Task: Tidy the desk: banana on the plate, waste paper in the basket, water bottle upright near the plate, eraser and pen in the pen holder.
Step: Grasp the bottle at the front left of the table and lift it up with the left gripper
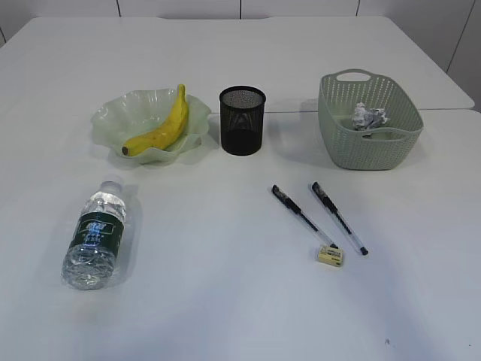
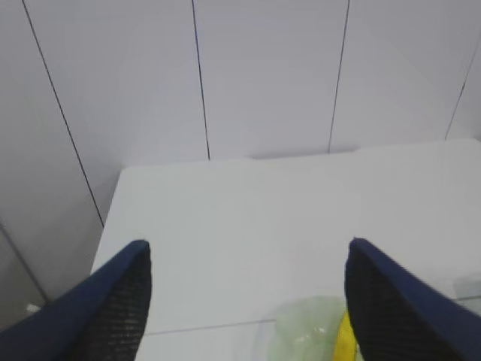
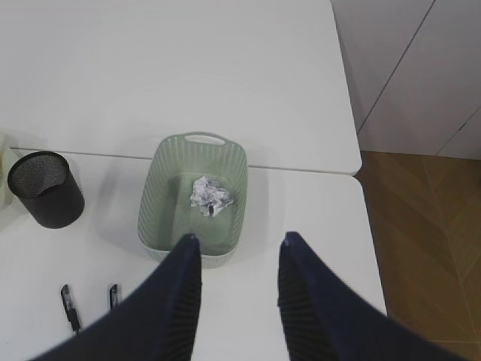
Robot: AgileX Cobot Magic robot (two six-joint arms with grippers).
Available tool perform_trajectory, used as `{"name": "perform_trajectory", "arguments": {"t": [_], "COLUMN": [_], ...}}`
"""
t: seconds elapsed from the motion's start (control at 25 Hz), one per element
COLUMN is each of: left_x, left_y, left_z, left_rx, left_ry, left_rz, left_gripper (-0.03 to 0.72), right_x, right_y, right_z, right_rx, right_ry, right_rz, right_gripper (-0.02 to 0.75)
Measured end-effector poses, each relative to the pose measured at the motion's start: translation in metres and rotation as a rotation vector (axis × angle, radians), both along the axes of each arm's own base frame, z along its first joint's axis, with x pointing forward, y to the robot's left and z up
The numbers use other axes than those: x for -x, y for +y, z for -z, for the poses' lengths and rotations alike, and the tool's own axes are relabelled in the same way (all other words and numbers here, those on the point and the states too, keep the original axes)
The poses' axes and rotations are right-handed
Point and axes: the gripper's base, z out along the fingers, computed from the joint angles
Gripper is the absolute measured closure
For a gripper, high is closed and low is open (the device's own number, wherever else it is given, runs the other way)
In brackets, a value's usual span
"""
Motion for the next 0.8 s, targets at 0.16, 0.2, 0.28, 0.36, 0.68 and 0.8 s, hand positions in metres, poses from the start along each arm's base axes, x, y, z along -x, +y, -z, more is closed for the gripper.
{"name": "perform_trajectory", "arguments": {"t": [0.16,0.2,0.28,0.36,0.68,0.8], "left_x": [-0.014,-0.019,-0.032,-0.044,-0.092,-0.113], "left_y": [-0.002,-0.003,-0.004,-0.007,-0.017,-0.029], "left_z": [0.013,0.016,0.023,0.03,0.066,0.088], "left_rx": [0.013,0.017,0.026,0.041,0.096,0.092], "left_ry": [0.097,0.111,0.141,0.168,0.302,0.378], "left_rz": [0.024,0.029,0.043,0.062,0.112,0.14], "left_gripper": [0.112,0.106,0.099,0.097,0.095,0.095], "right_x": [0.0,0.0,0.0,0.0,0.0,0.0], "right_y": [0.0,0.0,0.0,0.0,0.0,0.0], "right_z": [0.0,0.0,0.0,0.0,0.0,0.0], "right_rx": [0.0,0.0,0.0,0.0,0.0,0.0], "right_ry": [0.0,0.0,0.0,0.0,0.0,0.0], "right_rz": [0.0,0.0,0.0,0.0,0.0,0.0], "right_gripper": [0.475,0.475,0.475,0.475,0.476,0.476]}}
